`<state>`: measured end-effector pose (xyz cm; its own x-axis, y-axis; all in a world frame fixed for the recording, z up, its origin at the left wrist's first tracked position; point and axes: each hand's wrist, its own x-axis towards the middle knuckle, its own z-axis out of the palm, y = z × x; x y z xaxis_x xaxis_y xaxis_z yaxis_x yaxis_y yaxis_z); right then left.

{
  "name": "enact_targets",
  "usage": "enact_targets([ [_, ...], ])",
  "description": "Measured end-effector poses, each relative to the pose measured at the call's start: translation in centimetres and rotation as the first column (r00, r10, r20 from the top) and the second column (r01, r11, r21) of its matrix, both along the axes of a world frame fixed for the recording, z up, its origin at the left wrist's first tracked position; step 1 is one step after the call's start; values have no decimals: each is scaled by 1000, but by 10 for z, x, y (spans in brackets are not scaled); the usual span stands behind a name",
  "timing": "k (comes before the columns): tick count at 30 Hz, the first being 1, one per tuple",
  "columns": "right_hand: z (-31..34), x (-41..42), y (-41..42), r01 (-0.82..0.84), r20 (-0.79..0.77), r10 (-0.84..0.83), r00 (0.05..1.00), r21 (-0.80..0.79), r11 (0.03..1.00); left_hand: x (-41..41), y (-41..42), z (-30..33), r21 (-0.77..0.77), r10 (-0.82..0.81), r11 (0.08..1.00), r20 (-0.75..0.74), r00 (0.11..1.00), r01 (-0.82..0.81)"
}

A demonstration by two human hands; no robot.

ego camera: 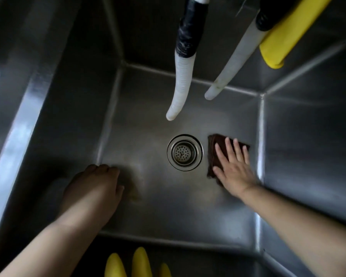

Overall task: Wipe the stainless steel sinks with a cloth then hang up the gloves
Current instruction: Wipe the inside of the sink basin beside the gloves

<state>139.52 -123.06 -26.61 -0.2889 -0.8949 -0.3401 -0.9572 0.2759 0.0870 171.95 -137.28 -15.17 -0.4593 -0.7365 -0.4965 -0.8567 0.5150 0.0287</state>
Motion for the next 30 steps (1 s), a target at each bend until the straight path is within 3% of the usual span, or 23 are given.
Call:
enact_targets([
  [5,4,74,34,-215,50,212,976,53,975,0,0,3,27,23,999,-4,1000,-23],
  [12,-5,140,-55,-486,107,483,869,0,874,1,-2,-6,102,53,993,0,999,-52],
  [22,-25,88,-254,-207,86,232,969,-225,952,5,-3,-12,38,107,993,68,992,-110],
  [30,-31,88,-265,-197,39,211,977,-230,953,8,-7,-13,-6,111,994,63,992,-110],
])
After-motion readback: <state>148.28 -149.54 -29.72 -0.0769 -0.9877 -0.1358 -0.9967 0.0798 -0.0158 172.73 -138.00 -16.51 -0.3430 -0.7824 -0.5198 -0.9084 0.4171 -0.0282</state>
